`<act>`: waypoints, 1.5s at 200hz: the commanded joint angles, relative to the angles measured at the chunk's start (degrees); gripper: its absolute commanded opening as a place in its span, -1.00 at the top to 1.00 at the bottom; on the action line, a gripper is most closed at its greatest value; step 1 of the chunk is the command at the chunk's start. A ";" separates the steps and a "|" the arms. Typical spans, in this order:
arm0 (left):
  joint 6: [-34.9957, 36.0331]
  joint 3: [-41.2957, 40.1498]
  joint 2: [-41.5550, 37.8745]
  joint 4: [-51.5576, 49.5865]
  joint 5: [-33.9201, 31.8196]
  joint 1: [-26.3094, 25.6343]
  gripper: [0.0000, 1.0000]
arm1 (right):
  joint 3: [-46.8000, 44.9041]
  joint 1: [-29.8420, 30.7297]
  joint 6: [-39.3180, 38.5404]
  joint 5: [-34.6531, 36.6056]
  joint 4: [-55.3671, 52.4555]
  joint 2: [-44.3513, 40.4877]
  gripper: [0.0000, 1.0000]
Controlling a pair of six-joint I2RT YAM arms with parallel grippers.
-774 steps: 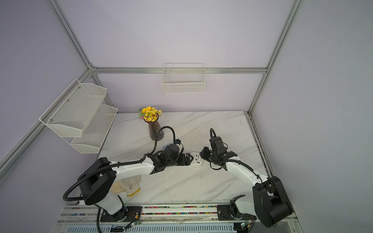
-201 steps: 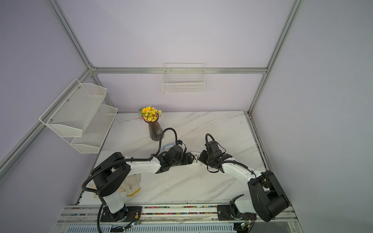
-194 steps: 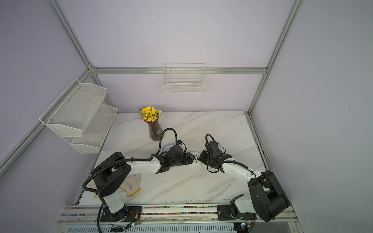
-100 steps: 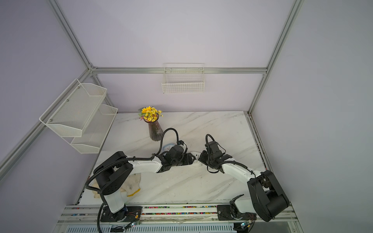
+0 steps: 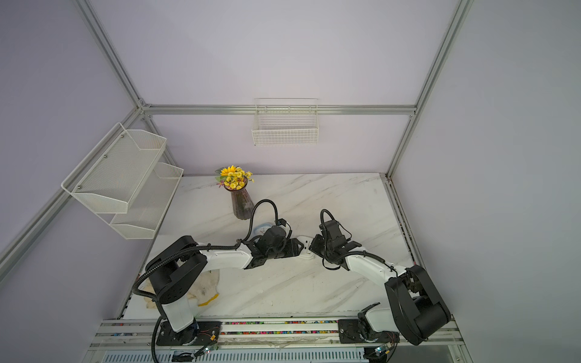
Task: Insert the battery into the alarm
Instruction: Install the cover on the alarm.
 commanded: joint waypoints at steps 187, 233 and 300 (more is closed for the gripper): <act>-2.18 0.84 0.30 3.53 2.24 -0.31 -0.18 | 0.62 0.41 0.80 1.32 1.70 2.97 1.00; -2.36 0.73 0.28 3.73 2.25 -0.48 -0.18 | 0.07 0.48 1.00 -0.37 2.84 3.21 1.00; -2.40 0.04 -0.19 3.76 1.33 -0.49 -0.18 | -0.95 0.50 0.94 3.30 -0.02 1.20 1.00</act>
